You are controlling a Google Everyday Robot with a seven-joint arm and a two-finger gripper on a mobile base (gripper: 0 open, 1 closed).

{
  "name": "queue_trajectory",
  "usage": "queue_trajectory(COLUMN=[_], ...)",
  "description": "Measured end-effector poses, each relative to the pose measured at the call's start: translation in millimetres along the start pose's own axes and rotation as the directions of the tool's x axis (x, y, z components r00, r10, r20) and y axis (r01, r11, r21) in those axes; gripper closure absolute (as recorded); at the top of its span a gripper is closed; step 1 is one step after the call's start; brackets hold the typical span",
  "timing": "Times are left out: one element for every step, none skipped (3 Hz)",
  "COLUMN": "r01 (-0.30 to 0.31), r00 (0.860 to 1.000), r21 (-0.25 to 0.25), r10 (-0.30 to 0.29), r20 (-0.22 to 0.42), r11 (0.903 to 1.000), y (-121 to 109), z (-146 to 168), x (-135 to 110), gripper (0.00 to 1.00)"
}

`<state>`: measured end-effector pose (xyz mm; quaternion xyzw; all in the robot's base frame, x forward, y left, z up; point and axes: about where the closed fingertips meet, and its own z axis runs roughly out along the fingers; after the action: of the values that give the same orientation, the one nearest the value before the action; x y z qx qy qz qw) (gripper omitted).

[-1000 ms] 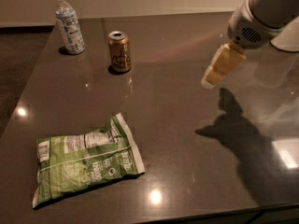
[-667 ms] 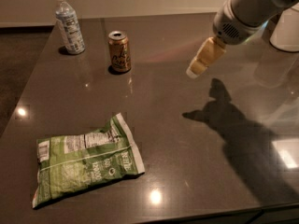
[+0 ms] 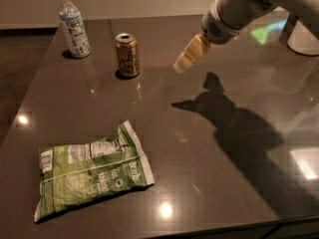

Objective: Knock orange can over

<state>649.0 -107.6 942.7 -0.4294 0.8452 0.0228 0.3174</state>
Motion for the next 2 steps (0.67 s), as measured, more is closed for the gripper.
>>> queue_trajectory(r01=[0.000,0.001], r00=[0.999,0.995], r21=[-0.043,-0.078], r10=[0.002,0.007], r20=[0.048,0.097], r11=[0.9991,0.9970], y=[12,22], z=[25,47], x=[-28,-54], gripper=[0.00,0.00])
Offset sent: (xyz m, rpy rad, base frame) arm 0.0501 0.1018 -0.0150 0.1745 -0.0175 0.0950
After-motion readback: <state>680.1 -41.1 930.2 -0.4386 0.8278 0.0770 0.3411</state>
